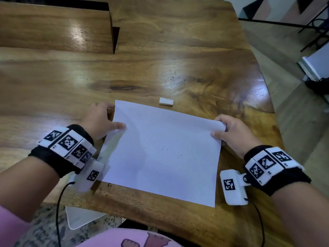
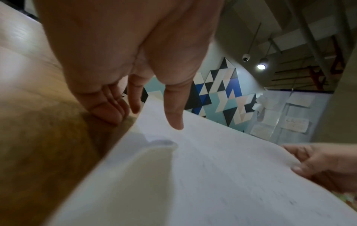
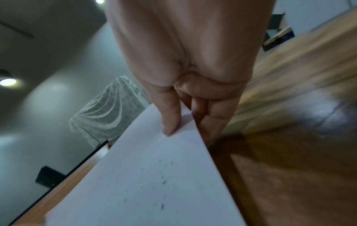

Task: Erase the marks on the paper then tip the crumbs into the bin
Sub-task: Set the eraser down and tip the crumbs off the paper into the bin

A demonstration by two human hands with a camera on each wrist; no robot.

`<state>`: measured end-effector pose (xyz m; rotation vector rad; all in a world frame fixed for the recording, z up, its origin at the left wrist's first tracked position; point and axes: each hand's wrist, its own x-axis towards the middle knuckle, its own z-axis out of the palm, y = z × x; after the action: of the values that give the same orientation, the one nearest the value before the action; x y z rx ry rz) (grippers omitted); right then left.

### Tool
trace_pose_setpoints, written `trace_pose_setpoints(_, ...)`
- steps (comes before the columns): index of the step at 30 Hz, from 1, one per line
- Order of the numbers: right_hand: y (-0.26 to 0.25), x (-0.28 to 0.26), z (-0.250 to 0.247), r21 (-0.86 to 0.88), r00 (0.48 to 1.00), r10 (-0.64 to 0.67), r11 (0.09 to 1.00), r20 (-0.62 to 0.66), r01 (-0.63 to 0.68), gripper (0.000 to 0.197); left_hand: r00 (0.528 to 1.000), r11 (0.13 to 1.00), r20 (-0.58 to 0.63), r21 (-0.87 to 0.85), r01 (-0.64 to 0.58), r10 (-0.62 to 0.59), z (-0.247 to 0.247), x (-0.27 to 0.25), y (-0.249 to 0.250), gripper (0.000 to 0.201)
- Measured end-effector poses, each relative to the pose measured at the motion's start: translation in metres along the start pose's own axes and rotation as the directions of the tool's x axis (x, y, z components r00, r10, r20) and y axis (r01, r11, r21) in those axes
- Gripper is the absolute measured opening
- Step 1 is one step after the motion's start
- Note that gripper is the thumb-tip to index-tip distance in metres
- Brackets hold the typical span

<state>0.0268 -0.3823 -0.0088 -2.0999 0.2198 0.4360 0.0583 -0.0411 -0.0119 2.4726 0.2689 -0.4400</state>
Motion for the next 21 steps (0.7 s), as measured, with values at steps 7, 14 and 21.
trace_pose_setpoints(7,0.004,0.007,-0.008,0.25,0.998,0.069,0.966,0.003,-0.068,0.04,0.985,0.969,0.174,-0.245,0.019,0.024,-0.01,-0.008,-0.005,0.019)
trace_pose_setpoints(14,0.001,0.007,0.001,0.43,0.98,0.197,0.889,-0.044,-0.159,0.038,0.927,0.808,0.373,-0.534,0.25,-0.04,0.002,-0.019,-0.028,0.018)
trace_pose_setpoints(21,0.004,-0.017,0.015,0.395,0.976,0.207,0.894,0.06,-0.214,0.022,0.934,0.625,0.352,-0.718,0.308,-0.055,0.006,-0.05,-0.053,0.023)
